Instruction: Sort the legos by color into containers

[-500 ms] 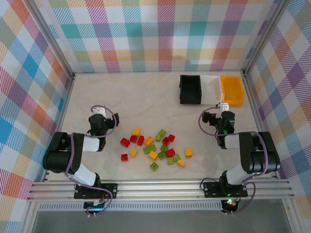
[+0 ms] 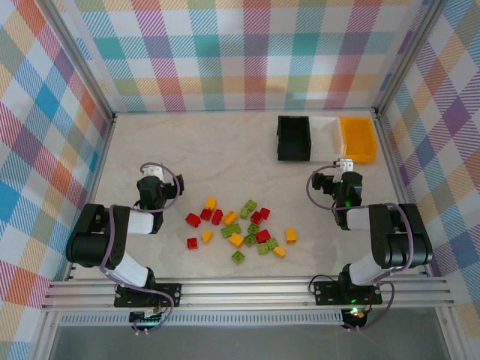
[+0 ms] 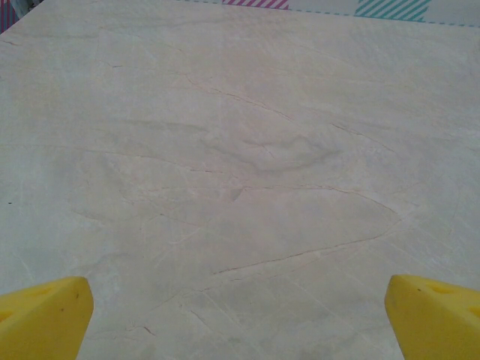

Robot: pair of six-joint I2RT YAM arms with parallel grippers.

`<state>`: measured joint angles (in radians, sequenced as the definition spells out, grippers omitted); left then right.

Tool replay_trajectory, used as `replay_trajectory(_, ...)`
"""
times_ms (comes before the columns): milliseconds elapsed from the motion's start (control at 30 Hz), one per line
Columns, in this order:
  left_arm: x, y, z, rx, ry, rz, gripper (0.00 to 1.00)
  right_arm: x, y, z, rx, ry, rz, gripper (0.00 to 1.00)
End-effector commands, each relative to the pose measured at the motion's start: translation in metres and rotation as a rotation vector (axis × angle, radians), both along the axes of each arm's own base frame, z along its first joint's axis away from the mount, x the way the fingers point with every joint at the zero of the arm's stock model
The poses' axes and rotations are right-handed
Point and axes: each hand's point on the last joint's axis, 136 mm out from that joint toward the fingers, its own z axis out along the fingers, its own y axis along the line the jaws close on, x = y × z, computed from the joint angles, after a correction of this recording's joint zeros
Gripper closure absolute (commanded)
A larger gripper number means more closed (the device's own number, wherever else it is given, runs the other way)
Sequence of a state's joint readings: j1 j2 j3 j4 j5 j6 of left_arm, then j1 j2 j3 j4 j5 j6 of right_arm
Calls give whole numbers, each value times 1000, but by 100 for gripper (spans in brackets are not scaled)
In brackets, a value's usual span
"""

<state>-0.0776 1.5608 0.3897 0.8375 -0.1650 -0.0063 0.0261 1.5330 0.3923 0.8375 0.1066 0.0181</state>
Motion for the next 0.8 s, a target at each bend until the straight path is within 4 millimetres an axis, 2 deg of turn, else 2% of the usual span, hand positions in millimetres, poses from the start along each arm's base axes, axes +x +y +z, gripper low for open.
replay_trajectory(0, 4, 1, 5, 5, -12, -6, 0, 2, 3, 7, 18, -29, 11, 0)
replay_trajectory(400, 4, 1, 4, 5, -10, -6, 0, 3, 3, 6, 18, -27, 12, 0)
replay_trajectory(467, 3, 3, 7, 4, -18, 3, 0, 2, 1, 12, 11, -50, -1, 0)
replay_trajectory(600, -1, 12, 33, 8, -9, 63, 0, -9, 3, 38, -16, -29, -26, 0)
replay_trajectory(700, -5, 13, 54, 3, -27, 73, 0, -16, -11, 49, 55, 21, -147, 0)
replay_trajectory(767, -9, 18, 70, -41, -74, 118, 0, -21, -12, 59, 108, 8, -172, 0)
